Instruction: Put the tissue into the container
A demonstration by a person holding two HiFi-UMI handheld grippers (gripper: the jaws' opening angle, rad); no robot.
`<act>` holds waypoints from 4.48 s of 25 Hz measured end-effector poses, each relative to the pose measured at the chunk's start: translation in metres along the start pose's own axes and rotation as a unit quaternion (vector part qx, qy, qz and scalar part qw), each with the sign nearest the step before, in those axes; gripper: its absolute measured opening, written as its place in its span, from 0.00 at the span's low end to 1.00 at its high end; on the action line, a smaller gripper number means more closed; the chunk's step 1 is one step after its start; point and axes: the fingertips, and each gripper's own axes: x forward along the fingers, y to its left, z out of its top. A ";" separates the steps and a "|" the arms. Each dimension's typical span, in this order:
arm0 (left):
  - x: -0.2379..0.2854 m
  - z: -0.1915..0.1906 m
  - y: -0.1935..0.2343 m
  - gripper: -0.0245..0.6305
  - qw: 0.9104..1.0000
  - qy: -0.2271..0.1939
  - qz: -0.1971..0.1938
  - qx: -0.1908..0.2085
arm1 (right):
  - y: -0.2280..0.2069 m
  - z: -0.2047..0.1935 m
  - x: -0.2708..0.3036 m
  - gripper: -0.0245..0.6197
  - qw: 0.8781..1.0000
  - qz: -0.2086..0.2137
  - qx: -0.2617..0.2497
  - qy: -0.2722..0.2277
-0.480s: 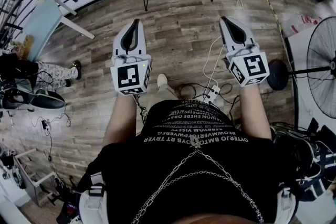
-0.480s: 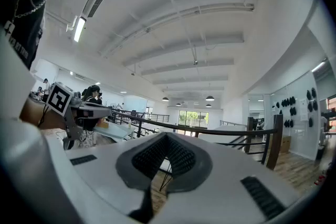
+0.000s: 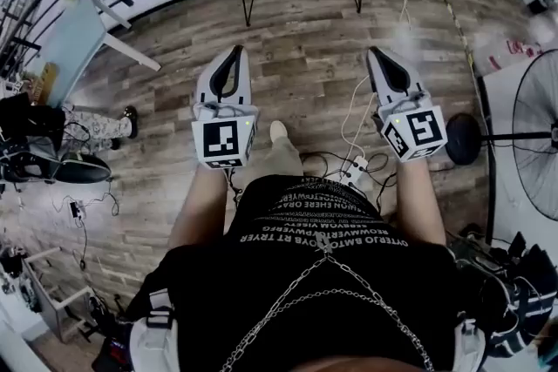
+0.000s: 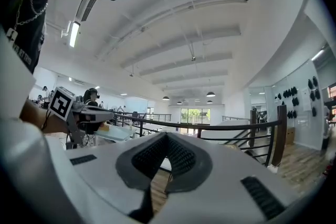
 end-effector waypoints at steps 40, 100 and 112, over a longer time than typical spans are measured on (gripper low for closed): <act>0.261 -0.060 0.177 0.08 0.998 0.010 -0.054 -0.010 | -0.116 -0.018 0.279 0.04 0.997 -0.064 -0.006 0.046; 0.701 -0.042 0.186 0.08 0.999 -0.003 -0.038 -0.018 | -0.446 -0.065 0.534 0.04 0.996 -0.050 0.017 0.078; 0.768 -0.073 0.258 0.08 0.997 0.010 -0.072 -0.039 | -0.445 -0.050 0.633 0.04 0.994 -0.069 -0.017 0.087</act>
